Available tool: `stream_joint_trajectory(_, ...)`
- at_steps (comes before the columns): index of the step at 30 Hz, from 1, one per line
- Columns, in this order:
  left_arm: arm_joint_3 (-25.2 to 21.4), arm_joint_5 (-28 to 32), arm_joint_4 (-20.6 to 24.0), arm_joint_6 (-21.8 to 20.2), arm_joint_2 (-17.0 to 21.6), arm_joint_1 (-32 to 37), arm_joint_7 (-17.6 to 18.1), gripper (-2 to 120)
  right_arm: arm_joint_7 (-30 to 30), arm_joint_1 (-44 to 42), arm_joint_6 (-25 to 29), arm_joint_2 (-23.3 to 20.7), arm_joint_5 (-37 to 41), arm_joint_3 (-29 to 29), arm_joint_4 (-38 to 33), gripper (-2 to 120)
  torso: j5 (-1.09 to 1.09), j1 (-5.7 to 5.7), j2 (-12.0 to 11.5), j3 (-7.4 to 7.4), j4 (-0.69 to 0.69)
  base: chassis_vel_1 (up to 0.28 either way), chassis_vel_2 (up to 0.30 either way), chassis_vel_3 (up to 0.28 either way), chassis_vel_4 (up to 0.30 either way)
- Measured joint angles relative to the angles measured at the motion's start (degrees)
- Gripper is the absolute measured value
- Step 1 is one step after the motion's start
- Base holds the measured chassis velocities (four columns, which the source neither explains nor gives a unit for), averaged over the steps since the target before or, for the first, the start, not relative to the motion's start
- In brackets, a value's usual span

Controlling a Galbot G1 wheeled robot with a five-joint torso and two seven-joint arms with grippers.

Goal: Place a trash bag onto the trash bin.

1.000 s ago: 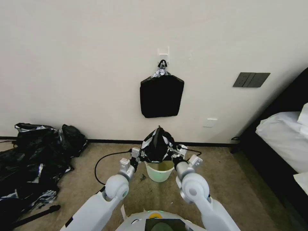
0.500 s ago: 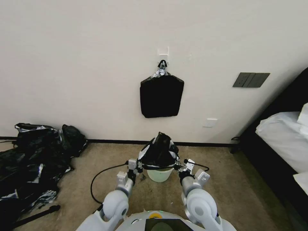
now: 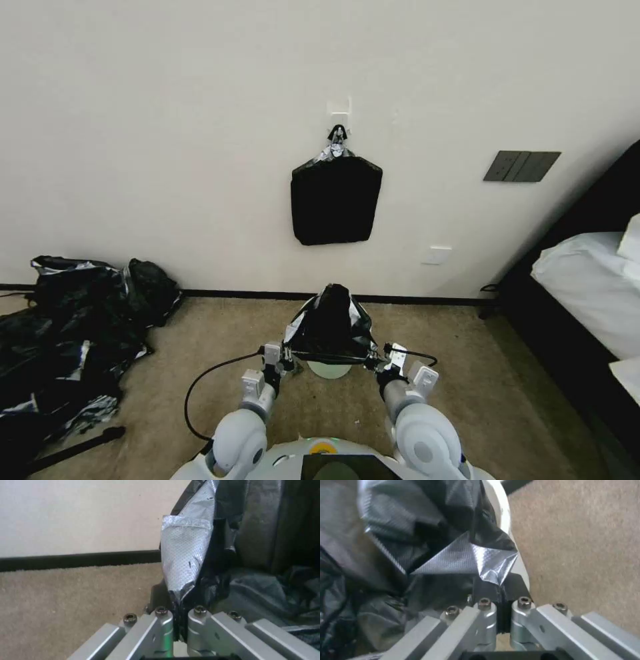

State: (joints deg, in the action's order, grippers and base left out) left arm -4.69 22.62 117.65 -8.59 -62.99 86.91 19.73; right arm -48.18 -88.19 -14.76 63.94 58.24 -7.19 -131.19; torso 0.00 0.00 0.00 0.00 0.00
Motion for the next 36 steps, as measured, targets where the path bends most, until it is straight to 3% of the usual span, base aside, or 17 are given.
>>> stream_joint_trajectory(11,1.4,-2.5,-4.4,0.9,-0.4,-2.7,-1.4,0,0.2,2.0,-0.4,2.3,2.0,-0.3,3.8,0,0.0,0.0,0.0,0.0,0.0,0.0,0.0,0.0,0.0)
stream_joint_trajectory(17,3.1,-3.9,-9.4,1.4,-2.0,-6.2,-2.3,0,0.4,2.8,-1.7,2.9,5.3,-2.4,6.2,0,0.0,0.0,0.0,0.0,-0.01,0.0,0.0,0.0,0.0)
stream_joint_trajectory(36,3.9,-5.0,-15.6,2.2,-3.3,-9.8,-4.1,0,1.6,9.5,-4.5,4.0,8.9,-2.0,13.8,0,0.0,0.0,0.0,0.01,0.0,0.0,0.0,0.0,0.0)
